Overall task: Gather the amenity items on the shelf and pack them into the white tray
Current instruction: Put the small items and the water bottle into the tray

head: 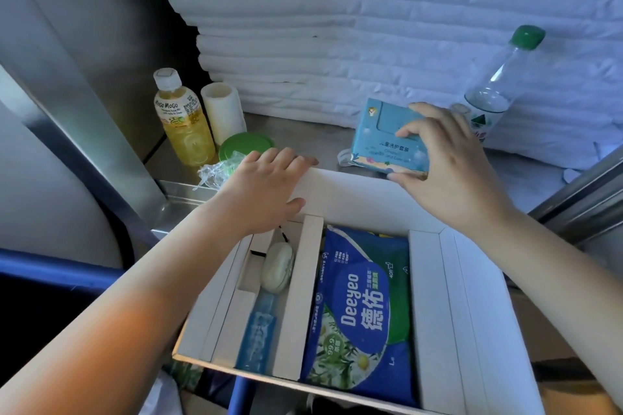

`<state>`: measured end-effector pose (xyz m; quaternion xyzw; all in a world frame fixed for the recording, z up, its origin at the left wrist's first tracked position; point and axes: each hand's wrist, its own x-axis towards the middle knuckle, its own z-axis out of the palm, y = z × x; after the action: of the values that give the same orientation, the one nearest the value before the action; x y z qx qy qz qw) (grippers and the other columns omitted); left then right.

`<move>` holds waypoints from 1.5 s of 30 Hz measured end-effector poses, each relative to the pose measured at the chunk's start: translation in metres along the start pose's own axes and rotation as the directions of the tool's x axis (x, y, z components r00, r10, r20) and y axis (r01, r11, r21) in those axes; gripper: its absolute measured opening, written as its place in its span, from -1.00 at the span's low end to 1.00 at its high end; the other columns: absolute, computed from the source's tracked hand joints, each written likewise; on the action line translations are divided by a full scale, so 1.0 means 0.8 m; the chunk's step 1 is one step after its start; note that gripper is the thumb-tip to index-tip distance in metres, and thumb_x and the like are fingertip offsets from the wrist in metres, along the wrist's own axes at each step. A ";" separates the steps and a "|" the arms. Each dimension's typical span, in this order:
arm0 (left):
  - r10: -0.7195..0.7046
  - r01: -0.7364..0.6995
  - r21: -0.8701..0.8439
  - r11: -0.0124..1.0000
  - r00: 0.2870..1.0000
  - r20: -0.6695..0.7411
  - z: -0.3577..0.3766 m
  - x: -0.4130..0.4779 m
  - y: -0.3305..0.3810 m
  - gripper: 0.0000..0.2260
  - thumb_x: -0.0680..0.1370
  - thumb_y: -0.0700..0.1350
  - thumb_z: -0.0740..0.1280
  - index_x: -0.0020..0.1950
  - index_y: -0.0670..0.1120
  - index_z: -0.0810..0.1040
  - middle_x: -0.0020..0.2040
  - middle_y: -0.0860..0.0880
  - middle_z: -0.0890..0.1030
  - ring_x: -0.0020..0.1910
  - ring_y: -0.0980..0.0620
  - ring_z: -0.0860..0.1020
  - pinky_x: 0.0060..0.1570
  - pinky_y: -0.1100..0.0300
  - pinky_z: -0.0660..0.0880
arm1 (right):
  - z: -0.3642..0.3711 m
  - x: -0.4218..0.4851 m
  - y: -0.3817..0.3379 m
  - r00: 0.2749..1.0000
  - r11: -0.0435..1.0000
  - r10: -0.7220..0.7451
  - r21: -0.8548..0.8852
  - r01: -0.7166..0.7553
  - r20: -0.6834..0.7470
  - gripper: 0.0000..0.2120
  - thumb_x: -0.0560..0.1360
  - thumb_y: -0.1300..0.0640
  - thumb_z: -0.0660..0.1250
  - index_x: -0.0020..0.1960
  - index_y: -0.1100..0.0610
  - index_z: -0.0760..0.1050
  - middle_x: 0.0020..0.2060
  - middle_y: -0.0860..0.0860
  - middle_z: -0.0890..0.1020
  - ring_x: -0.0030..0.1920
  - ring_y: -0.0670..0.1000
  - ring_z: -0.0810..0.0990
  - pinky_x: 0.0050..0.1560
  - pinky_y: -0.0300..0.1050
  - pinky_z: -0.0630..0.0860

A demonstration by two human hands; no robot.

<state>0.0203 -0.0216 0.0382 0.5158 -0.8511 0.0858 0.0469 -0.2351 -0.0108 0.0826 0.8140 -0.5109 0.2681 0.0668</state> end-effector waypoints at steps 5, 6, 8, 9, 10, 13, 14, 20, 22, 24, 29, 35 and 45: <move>0.011 -0.011 0.002 1.000 1.000 -0.004 -0.001 -0.001 -0.001 -0.44 0.54 0.14 0.16 0.48 0.05 0.07 0.34 0.01 0.32 0.29 -0.02 0.32 0.23 0.10 0.22 | -0.027 -0.033 -0.011 0.995 0.995 -0.089 0.032 0.090 -0.044 -0.57 0.32 0.12 0.49 0.11 0.24 0.47 0.31 0.15 0.42 0.28 0.15 0.34 0.31 -0.07 0.24; 0.011 -0.011 0.008 1.000 1.000 -0.001 -0.001 -0.001 0.000 -0.44 0.54 0.14 0.16 0.48 0.05 0.06 0.34 0.01 0.31 0.29 -0.02 0.32 0.23 0.10 0.21 | -0.030 -0.039 -0.015 0.994 0.994 -0.105 0.033 0.106 -0.039 -0.58 0.33 0.09 0.47 0.11 0.23 0.47 0.31 0.14 0.42 0.27 0.15 0.35 0.31 -0.07 0.23; 0.006 -0.006 0.016 1.000 1.000 0.009 -0.002 -0.001 0.001 -0.43 0.54 0.14 0.17 0.48 0.04 0.06 0.34 0.00 0.32 0.30 -0.03 0.32 0.24 0.09 0.22 | -0.033 -0.049 -0.021 0.992 0.990 -0.128 0.059 0.127 0.019 -0.56 0.32 0.06 0.48 0.11 0.22 0.48 0.31 0.12 0.43 0.27 0.14 0.36 0.32 -0.09 0.22; 0.004 -0.004 0.012 1.000 1.000 0.011 -0.003 -0.001 0.001 -0.43 0.54 0.14 0.17 0.48 0.04 0.06 0.34 0.00 0.32 0.30 -0.03 0.32 0.24 0.09 0.22 | -0.033 -0.054 -0.023 0.987 0.987 -0.147 0.073 0.141 0.072 -0.54 0.30 0.04 0.51 0.11 0.21 0.48 0.30 0.11 0.43 0.27 0.12 0.37 0.31 -0.09 0.23; 0.003 -0.003 0.007 1.000 1.000 0.013 -0.003 -0.001 0.002 -0.43 0.54 0.14 0.18 0.48 0.04 0.07 0.34 -0.01 0.32 0.30 -0.04 0.32 0.24 0.08 0.22 | -0.032 -0.058 -0.025 0.976 0.984 -0.172 0.076 0.162 0.137 -0.51 0.29 0.01 0.52 0.11 0.20 0.48 0.30 0.10 0.44 0.26 0.11 0.38 0.29 -0.09 0.25; 0.006 -0.006 0.011 1.000 1.000 0.015 -0.004 0.000 0.001 -0.42 0.53 0.15 0.18 0.48 0.04 0.07 0.33 -0.01 0.32 0.29 -0.04 0.33 0.24 0.08 0.23 | -0.021 -0.069 -0.027 0.898 0.976 -0.212 0.032 0.216 0.385 -0.48 0.31 -0.16 0.44 0.15 0.09 0.45 0.28 0.03 0.45 0.25 0.02 0.36 0.24 -0.12 0.27; 0.006 -0.006 0.017 1.000 1.000 0.015 -0.003 0.000 0.001 -0.42 0.53 0.15 0.18 0.48 0.04 0.07 0.33 0.00 0.33 0.28 -0.04 0.33 0.23 0.08 0.24 | -0.015 -0.073 -0.028 0.862 0.973 -0.207 0.009 0.229 0.463 -0.48 0.33 -0.20 0.41 0.17 0.05 0.42 0.28 -0.01 0.43 0.25 0.00 0.35 0.23 -0.14 0.26; 0.018 -0.019 0.067 0.998 1.000 0.016 0.001 -0.001 -0.001 -0.41 0.52 0.16 0.16 0.48 0.04 0.05 0.32 0.02 0.32 0.26 -0.01 0.34 0.21 0.11 0.25 | 0.011 -0.071 -0.017 0.739 0.945 -0.135 -0.139 0.297 0.660 -0.46 0.43 -0.32 0.22 0.21 0.01 0.22 0.23 -0.05 0.30 0.23 -0.02 0.26 0.17 -0.15 0.25; 0.016 -0.018 0.083 0.996 1.000 0.023 0.001 -0.001 0.000 -0.41 0.52 0.17 0.15 0.48 0.03 0.04 0.31 0.01 0.33 0.25 -0.01 0.35 0.20 0.11 0.25 | 0.017 -0.068 -0.016 0.710 0.946 -0.112 -0.144 0.291 0.695 -0.43 0.41 -0.34 0.23 0.20 0.03 0.22 0.18 -0.04 0.31 0.18 -0.03 0.27 0.11 -0.16 0.30; 0.022 -0.024 0.099 0.995 0.999 0.026 0.000 -0.002 0.000 -0.40 0.51 0.19 0.15 0.48 0.01 0.06 0.30 0.01 0.34 0.23 -0.02 0.36 0.18 0.11 0.25 | 0.023 -0.067 -0.017 0.681 0.944 -0.120 -0.130 0.303 0.722 -0.39 0.40 -0.33 0.27 0.23 0.06 0.22 0.17 -0.02 0.31 0.16 -0.03 0.26 0.10 -0.16 0.31; 0.036 -0.036 0.109 0.993 0.999 0.005 -0.008 -0.011 0.007 -0.30 0.48 0.25 0.15 0.50 -0.10 0.12 0.31 -0.06 0.39 0.23 -0.07 0.40 0.16 0.09 0.31 | 0.027 -0.065 -0.015 0.660 0.943 -0.163 -0.082 0.323 0.734 -0.36 0.40 -0.34 0.26 0.26 0.06 0.21 0.22 -0.03 0.27 0.20 -0.04 0.23 0.20 -0.17 0.29; 0.133 -0.135 0.123 0.983 0.991 0.023 -0.038 -0.017 0.037 -0.22 0.49 0.25 0.10 0.53 -0.13 -0.12 0.52 -0.13 0.09 0.48 -0.10 0.10 0.44 -0.06 0.08 | 0.010 -0.061 -0.006 0.675 0.968 -0.121 -0.066 0.244 0.727 -0.56 0.48 -0.26 0.18 0.20 0.00 0.30 0.19 -0.07 0.32 0.19 -0.08 0.29 0.11 -0.20 0.31; 0.482 -0.445 -0.188 0.876 0.791 0.376 0.025 -0.041 0.089 -0.28 0.57 0.22 0.09 0.41 0.03 -0.41 0.44 -0.02 -0.37 0.42 0.07 -0.35 0.33 0.13 -0.31 | 0.013 -0.060 -0.011 0.665 0.963 -0.093 -0.103 0.249 0.741 -0.61 0.48 -0.25 0.21 0.13 0.00 0.28 0.07 -0.08 0.33 0.13 -0.05 0.34 0.03 -0.14 0.40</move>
<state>-0.0274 0.0354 0.0063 0.2950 -0.9447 -0.0540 -0.1327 -0.2401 0.0278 0.0511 0.8867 -0.4398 -0.1373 -0.0380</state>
